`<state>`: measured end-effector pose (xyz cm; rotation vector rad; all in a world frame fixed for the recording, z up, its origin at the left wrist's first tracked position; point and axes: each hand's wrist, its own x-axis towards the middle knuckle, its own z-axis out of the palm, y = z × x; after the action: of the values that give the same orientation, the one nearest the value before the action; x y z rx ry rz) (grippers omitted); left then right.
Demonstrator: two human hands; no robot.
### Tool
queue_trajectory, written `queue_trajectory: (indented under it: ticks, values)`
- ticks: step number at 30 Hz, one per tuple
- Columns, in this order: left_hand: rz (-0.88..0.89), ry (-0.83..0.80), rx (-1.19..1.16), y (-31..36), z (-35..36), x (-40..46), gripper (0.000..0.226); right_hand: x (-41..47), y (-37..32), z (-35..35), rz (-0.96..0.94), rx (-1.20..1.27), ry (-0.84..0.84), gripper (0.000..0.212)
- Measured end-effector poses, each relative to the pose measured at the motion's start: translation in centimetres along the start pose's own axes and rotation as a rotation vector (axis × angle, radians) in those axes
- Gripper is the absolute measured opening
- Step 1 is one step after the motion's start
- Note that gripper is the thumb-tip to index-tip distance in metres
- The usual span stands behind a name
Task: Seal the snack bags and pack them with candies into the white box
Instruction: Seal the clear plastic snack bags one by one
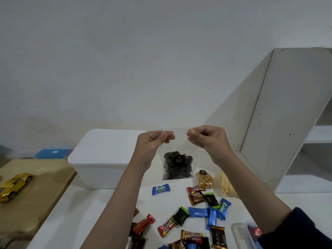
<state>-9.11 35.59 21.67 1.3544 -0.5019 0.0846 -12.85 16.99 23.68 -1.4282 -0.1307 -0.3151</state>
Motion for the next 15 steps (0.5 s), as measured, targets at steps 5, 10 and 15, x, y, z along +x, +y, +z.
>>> queue_trajectory:
  ticks: [5, 10, 15]
  values:
    - [-0.045, -0.089, 0.04, 0.2, -1.1, 0.2, 0.026, -0.2, -0.4, -0.4, -0.012, -0.069, -0.117, 0.018]
    - [-0.128, -0.296, 0.044, 0.7, -1.9, 0.1, 0.04, -0.3, 0.2, -0.6, -0.065, -0.091, -0.058, 0.013]
    - [-0.118, -0.091, 0.142, -0.2, -1.2, -0.1, 0.032, -0.4, -0.1, -1.2, -0.012, -0.193, -0.141, 0.01]
